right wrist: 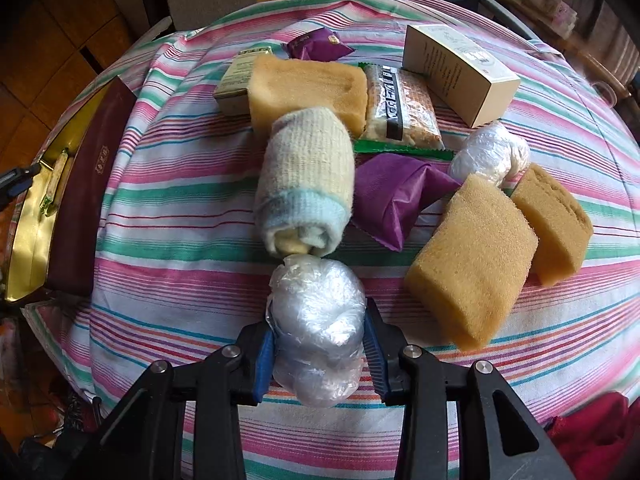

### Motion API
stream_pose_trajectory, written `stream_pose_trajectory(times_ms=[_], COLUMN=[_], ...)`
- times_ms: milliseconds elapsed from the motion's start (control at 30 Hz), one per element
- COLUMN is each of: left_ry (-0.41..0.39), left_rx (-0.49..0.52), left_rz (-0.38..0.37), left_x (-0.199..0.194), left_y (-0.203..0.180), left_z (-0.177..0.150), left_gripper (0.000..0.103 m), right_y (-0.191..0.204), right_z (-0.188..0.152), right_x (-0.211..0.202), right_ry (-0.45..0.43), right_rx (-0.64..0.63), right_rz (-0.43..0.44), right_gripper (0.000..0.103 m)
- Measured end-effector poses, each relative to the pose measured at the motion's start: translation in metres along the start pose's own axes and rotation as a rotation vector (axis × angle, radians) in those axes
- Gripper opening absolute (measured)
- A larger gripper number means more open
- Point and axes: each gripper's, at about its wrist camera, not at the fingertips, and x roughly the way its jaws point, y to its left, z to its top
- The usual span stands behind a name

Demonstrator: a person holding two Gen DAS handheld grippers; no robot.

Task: Organize objects
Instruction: 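Carry the cracker packet into the gold tray and open the left gripper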

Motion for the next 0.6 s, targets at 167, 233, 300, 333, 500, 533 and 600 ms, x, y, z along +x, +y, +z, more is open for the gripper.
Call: stream_pose_trajectory(times_ms=[167, 233, 300, 333, 500, 533, 600], left_ry=[-0.085, -0.110, -0.133, -0.141, -0.166, -0.167, -0.168], left_rx=[0.017, 0.018, 0.020, 0.023, 0.030, 0.032, 0.027], left_rz=[-0.030, -0.039, -0.046, -0.048, -0.072, -0.075, -0.081], left_x=[-0.045, -0.059, -0.071, -0.075, -0.094, -0.095, -0.099], left_y=[-0.008, -0.011, -0.014, -0.015, -0.019, -0.020, -0.019], left_z=[-0.022, -0.030, -0.038, -0.040, -0.054, -0.056, -0.061], left_gripper=[0.055, 0.055, 0.055, 0.055, 0.055, 0.055, 0.055], right_y=[0.016, 0.028, 0.041, 0.048, 0.086, 0.095, 0.122], right_z=[-0.010, -0.014, -0.012, -0.012, -0.003, 0.000, 0.009], right_x=[-0.007, -0.008, -0.009, -0.011, -0.026, -0.029, -0.031], right_ry=[-0.016, -0.024, -0.034, -0.041, -0.092, -0.103, -0.126], right_rx=[-0.012, -0.025, -0.036, -0.044, -0.111, -0.130, -0.173], right_rz=[0.047, 0.064, 0.076, 0.083, 0.129, 0.142, 0.165], right_gripper=[0.040, 0.040, 0.040, 0.040, 0.040, 0.040, 0.040])
